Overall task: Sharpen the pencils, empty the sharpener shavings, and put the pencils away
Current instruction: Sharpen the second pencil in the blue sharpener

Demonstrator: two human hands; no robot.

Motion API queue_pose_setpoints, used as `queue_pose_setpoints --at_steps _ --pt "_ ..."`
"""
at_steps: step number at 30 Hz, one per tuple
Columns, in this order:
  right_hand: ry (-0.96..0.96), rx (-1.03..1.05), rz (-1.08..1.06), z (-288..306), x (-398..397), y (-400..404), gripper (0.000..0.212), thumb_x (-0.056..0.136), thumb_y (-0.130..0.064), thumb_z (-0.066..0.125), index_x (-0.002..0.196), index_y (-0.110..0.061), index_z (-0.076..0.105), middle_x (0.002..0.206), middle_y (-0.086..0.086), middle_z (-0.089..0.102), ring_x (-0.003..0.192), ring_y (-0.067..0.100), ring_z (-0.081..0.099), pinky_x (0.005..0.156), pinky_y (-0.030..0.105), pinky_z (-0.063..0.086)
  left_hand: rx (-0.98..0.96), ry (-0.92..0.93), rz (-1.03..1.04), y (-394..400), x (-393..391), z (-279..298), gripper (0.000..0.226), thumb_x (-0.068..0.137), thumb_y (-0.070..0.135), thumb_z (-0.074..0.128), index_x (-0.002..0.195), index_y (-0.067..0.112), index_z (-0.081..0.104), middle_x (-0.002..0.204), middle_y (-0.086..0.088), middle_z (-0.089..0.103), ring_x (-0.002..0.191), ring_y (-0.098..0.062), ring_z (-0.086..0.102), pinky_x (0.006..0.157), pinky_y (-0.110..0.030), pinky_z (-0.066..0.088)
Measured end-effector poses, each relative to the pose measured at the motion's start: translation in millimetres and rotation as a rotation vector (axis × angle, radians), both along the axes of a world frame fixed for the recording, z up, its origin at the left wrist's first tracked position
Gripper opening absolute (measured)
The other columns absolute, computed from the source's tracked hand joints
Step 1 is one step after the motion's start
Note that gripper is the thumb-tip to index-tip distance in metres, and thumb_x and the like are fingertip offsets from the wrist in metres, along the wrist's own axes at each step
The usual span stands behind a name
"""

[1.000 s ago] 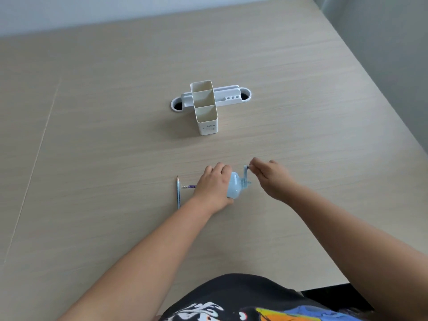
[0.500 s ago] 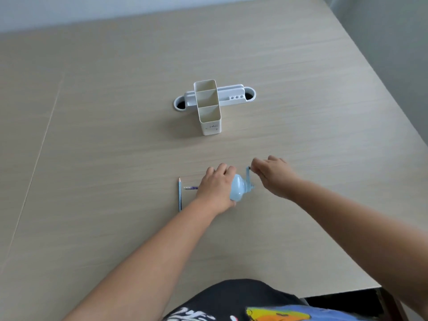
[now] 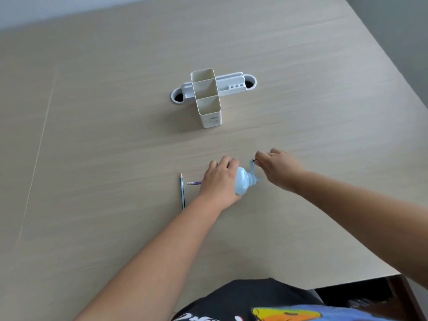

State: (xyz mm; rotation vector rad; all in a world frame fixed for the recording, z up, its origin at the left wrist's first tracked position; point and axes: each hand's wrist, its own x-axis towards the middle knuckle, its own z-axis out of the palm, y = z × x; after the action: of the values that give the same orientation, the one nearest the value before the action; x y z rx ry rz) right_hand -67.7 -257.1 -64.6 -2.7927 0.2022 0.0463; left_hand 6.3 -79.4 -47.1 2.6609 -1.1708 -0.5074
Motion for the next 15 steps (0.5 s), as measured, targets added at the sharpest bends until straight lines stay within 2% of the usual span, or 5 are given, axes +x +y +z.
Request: queue_pose_setpoints --at_steps 3,5,10,12,15 --pt "0.252 -0.197 0.083 -20.8 -11.4 11.6 0.019 0.095 -0.021 0.035 0.104 -0.014 0.050 0.097 0.007 0.067 0.094 0.030 0.049 0.078 0.036 0.037 -0.010 -0.012 0.013 0.1 -0.9 -1.3 0.069 0.060 0.033 0.081 0.113 0.015 0.042 0.114 -0.002 0.046 0.098 -0.026 0.041 0.081 -0.033 0.042" --pt "0.319 -0.196 0.210 -17.0 -37.8 21.2 0.022 0.095 -0.023 0.030 0.102 -0.017 0.051 0.093 0.002 0.067 0.091 0.025 0.046 0.078 0.032 0.035 -0.004 -0.024 0.022 0.0 -1.8 -2.3 0.068 0.060 0.034 0.081 0.112 0.016 0.041 0.113 -0.001 0.046 0.097 -0.025 0.040 0.077 -0.032 0.040" --pt "-0.114 0.019 0.180 22.9 -39.1 8.9 0.027 0.090 -0.030 0.035 0.080 -0.014 0.055 0.059 0.005 0.057 0.065 0.029 0.052 0.061 0.036 0.044 -0.005 -0.014 0.015 0.0 -1.6 -0.2 0.070 0.060 0.033 0.082 0.114 0.015 0.041 0.117 -0.001 0.046 0.099 -0.025 0.040 0.081 -0.031 0.039" --pt "-0.091 0.045 0.062 22.7 -12.4 1.3 0.028 0.092 -0.029 0.034 0.084 -0.011 0.054 0.067 0.008 0.061 0.071 0.032 0.055 0.067 0.040 0.045 -0.012 0.014 0.021 1.1 0.0 0.7 0.071 0.060 0.034 0.083 0.114 0.014 0.042 0.118 -0.002 0.046 0.101 -0.026 0.041 0.083 -0.031 0.038" --pt "0.210 -0.096 0.058 -0.9 6.6 3.3 0.021 0.096 -0.024 0.034 0.099 -0.014 0.052 0.096 0.004 0.067 0.095 0.029 0.050 0.082 0.037 0.037 -0.037 0.006 0.031 0.6 -0.7 0.9 0.070 0.059 0.034 0.082 0.113 0.014 0.043 0.116 -0.003 0.048 0.098 -0.027 0.042 0.082 -0.033 0.040"
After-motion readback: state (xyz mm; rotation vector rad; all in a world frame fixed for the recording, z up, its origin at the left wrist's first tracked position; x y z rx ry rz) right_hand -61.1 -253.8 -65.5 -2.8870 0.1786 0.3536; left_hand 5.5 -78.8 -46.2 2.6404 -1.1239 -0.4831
